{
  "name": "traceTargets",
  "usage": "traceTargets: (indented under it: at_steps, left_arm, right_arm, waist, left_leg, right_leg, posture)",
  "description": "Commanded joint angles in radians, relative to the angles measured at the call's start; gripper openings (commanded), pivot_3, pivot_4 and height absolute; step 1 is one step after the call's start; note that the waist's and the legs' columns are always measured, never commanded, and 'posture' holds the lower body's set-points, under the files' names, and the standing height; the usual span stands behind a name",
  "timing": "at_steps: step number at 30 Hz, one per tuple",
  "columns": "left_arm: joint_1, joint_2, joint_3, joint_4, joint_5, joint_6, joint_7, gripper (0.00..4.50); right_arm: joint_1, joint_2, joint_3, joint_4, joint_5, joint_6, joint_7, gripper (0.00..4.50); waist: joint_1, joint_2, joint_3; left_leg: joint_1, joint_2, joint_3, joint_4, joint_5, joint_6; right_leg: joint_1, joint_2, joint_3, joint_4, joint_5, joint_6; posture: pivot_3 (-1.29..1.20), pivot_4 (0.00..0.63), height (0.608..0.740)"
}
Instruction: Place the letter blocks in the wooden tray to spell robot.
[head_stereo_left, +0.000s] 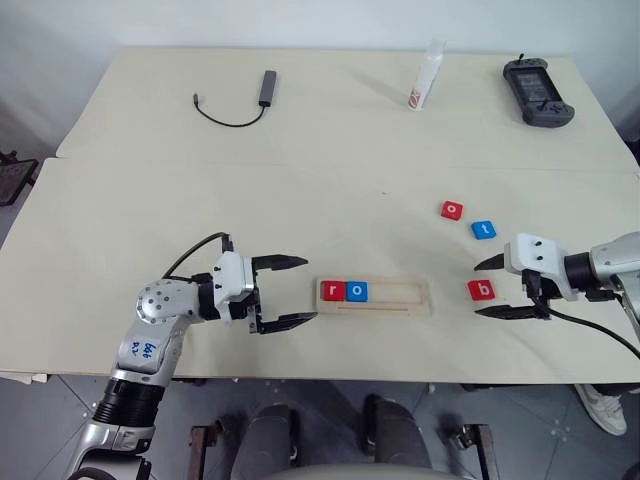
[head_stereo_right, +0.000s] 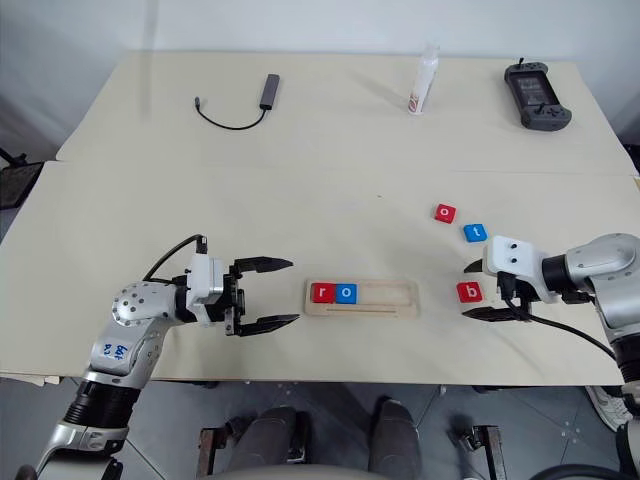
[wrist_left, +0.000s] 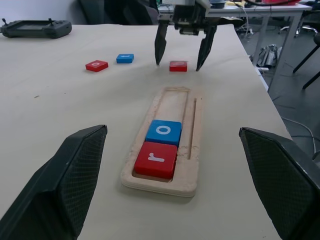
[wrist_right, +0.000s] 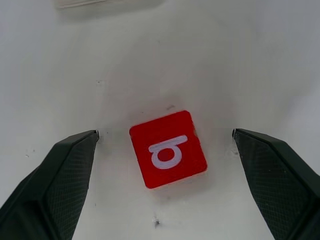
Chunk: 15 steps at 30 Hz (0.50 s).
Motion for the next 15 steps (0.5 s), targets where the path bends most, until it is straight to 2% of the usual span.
traceTargets:
  at_steps: [1,7,11,15]
  left_arm:
    - [0.011,0.01,0.013,-0.034,-0.001,-0.019,0.007,4.5]
    - [0.028,0.016,0.014,-0.049,-0.003,-0.014,0.018,4.5]
    - [0.037,0.02,0.015,-0.055,-0.005,-0.013,0.023,4.5]
    - [0.052,0.025,0.013,-0.066,-0.007,-0.009,0.03,4.5]
  right_arm:
    - [-0.029,0.004,0.02,0.039,-0.031,-0.029,0.032,3.59]
    - [-0.059,0.011,0.029,0.049,-0.04,-0.057,0.047,1.47]
    - [-0.074,0.017,0.019,-0.029,-0.013,-0.019,0.063,1.45]
    - [-0.095,0.031,0.022,-0.304,0.081,0.32,0.058,1.45]
  waist:
    - [-0.002,0.0,0.0]
    - [-0.003,0.0,0.0]
    - [-0.004,0.0,0.0]
    - [-0.005,0.001,0.0]
  left_leg:
    - [0.0,0.0,0.0,0.0,0.0,0.0]
    - [0.0,0.0,0.0,0.0,0.0,0.0]
    - [0.0,0.0,0.0,0.0,0.0,0.0]
    - [0.0,0.001,0.0,0.0,0.0,0.0]
  right_leg:
    - [0.0,0.0,0.0,0.0,0.0,0.0]
    - [0.0,0.0,0.0,0.0,0.0,0.0]
    - [0.0,0.0,0.0,0.0,0.0,0.0]
    - [-0.001,0.0,0.0,0.001,0.0,0.0]
  posture:
    - [0.0,0.15,0.74]
    - [0.0,0.15,0.74]
    - [0.0,0.15,0.74]
    - [0.0,0.15,0.74]
